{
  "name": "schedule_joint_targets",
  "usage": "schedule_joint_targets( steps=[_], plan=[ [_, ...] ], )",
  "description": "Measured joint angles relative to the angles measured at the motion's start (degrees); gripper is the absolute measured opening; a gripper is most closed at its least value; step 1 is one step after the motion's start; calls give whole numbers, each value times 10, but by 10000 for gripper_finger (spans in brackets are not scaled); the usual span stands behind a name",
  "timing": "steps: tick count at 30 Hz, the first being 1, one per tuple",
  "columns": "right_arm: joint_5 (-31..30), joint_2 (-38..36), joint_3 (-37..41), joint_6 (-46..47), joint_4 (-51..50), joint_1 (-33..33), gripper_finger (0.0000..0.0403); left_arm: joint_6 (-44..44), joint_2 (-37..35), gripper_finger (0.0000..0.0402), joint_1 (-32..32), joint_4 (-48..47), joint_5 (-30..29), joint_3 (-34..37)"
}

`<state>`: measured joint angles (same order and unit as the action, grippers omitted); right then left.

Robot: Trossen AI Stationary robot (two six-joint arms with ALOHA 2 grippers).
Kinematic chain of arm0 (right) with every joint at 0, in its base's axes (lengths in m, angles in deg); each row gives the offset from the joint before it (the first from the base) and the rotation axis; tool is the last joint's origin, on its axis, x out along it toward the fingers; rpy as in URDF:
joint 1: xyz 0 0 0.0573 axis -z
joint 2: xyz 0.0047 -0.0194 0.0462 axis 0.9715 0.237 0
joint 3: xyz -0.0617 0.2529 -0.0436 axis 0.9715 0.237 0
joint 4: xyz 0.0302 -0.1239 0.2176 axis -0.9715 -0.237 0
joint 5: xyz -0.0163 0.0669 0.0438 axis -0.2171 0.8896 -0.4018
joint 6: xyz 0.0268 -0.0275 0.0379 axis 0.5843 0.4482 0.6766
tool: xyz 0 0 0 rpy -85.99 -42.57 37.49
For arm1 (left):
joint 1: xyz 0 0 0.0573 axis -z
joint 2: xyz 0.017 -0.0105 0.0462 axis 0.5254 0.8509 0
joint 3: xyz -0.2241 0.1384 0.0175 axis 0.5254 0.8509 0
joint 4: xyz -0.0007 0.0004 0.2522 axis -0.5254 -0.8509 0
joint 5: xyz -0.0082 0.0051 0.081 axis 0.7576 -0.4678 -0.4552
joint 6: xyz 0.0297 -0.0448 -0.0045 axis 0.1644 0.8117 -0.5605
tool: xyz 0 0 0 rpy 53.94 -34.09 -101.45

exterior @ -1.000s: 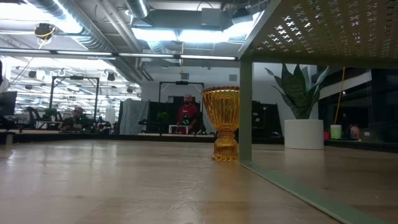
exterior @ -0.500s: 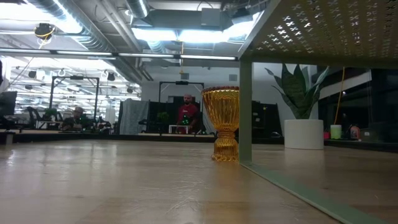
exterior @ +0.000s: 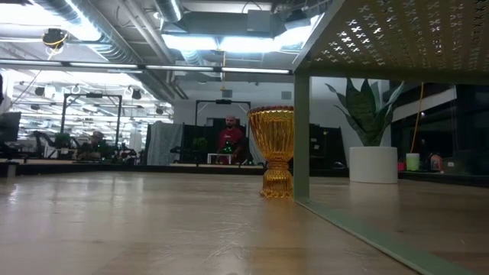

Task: Pick & Place candle stick holders
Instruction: Put the pink scented candle on the shelf, then adjust the scented candles on the shelf

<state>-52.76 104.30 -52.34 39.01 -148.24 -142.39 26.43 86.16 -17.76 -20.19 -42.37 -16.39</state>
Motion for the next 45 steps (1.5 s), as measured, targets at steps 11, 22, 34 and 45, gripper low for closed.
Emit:
schedule_joint_targets(
  steps=[11,22,34,45],
  plan=[
    [0,0,0,0,8,0,328,-28,0,372,0,0,0,0],
    [-63,-1,-98,15,-28,-24,298,-36,0,372,0,0,0,0],
    [-62,1,-86,-172,62,34,64,-71,0,340,19,0,-34,0],
    [-36,1,-86,-255,89,113,5,-80,0,210,43,-1,-67,0]
  ],
)
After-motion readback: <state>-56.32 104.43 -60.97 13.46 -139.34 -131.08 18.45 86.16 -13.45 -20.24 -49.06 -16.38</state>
